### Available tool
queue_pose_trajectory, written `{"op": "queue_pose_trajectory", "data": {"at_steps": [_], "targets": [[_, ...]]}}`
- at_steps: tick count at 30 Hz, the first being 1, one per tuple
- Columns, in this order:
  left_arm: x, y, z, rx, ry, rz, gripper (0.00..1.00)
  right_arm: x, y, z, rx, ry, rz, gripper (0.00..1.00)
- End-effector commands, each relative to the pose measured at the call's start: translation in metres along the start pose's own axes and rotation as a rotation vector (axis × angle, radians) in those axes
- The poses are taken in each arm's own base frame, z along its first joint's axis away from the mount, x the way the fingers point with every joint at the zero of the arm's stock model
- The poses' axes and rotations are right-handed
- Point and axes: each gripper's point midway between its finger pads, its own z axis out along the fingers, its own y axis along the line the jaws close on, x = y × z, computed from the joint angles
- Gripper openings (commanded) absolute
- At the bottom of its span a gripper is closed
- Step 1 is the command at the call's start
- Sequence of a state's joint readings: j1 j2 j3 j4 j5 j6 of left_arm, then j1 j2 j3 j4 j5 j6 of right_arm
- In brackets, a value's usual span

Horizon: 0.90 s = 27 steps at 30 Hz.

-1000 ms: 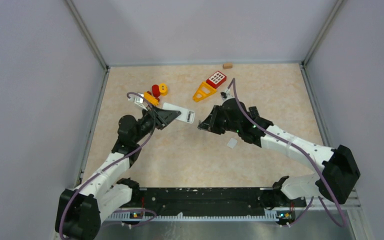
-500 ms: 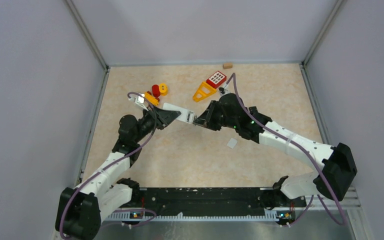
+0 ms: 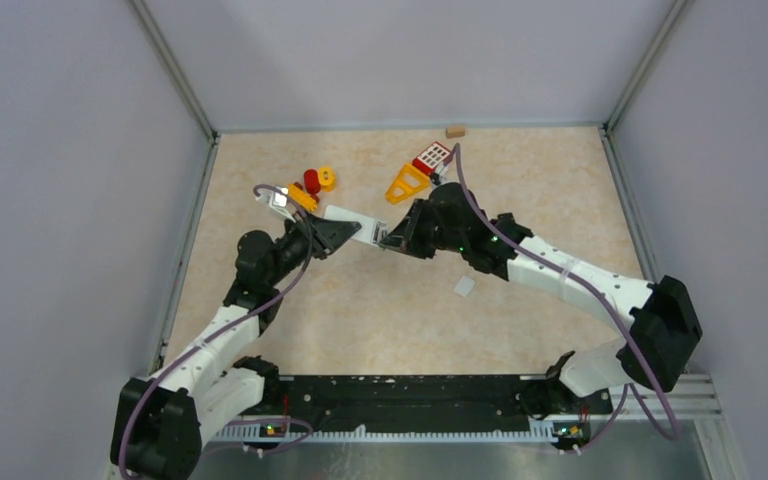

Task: Load the batteries into the remote control
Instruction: Load the battery into the remote control.

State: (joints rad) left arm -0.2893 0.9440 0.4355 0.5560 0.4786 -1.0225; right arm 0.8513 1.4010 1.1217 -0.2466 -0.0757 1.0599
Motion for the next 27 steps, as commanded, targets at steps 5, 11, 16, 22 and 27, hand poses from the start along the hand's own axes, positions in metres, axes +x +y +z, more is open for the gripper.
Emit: {"op": "queue_pose_trajectory", "data": {"at_steps": [5,11,16,22,27], "targets": [[-0.0097,-0.0194,-0.0041,0.073,-0.041,0.038,0.0,-0.0085,0.0314,-0.0029,-0.084,-0.02,-0.008,0.1],[-0.0091,-0.0209,-0.0045,0.078,-0.037,0.035,0.0,-0.0096,0.0345,0.0011,-0.089,-0.018,-0.007,0.17],[-0.0077,-0.019,-0.0045,0.072,-0.032,0.029,0.0,-0.0115,0.0384,0.0013,-0.1,-0.022,-0.007,0.2],[-0.0087,-0.0189,-0.0045,0.068,-0.036,0.029,0.0,-0.012,0.0376,0.0002,-0.091,-0.024,-0.006,0.29],[-0.009,-0.0184,-0.0036,0.056,-0.028,0.022,0.0,-0.0137,0.0377,-0.0068,-0.094,-0.039,-0.01,0.42]]}}
